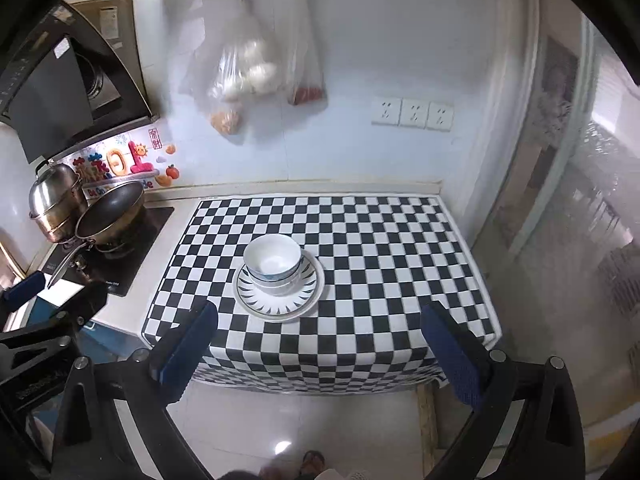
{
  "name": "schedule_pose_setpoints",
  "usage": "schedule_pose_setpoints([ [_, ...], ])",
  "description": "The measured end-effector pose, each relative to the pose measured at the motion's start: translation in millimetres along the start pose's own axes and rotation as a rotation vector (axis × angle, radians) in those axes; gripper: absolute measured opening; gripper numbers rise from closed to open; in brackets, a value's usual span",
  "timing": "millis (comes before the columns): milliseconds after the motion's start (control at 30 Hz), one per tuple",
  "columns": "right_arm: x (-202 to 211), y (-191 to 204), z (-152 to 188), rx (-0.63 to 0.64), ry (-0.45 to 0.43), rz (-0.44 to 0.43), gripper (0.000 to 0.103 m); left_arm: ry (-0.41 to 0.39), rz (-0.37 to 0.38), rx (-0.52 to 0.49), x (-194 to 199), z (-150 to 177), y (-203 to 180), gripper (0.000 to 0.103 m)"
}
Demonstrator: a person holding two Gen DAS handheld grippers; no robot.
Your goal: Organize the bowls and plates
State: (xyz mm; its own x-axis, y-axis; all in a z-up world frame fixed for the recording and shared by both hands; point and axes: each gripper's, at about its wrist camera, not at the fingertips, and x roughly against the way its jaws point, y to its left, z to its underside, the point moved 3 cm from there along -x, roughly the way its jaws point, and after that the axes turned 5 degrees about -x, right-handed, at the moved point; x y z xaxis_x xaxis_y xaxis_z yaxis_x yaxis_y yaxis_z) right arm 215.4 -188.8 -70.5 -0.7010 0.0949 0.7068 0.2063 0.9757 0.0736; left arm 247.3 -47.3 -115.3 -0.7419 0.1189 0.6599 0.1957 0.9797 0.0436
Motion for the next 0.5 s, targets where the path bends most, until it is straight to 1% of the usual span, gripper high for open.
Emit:
schedule_pose_setpoints([
  [200,55.6,6.9,30.0,-0.03,-0.049,0.037,0.103,-0.047,0.015,-0.015,44.4,22.1,15.2,0.102],
  [500,133.7,31.5,82.8,-0.075,-0.092,0.075,0.103,-0.074,0.013,-0.05,105.1,62.6,45.2,0.102],
])
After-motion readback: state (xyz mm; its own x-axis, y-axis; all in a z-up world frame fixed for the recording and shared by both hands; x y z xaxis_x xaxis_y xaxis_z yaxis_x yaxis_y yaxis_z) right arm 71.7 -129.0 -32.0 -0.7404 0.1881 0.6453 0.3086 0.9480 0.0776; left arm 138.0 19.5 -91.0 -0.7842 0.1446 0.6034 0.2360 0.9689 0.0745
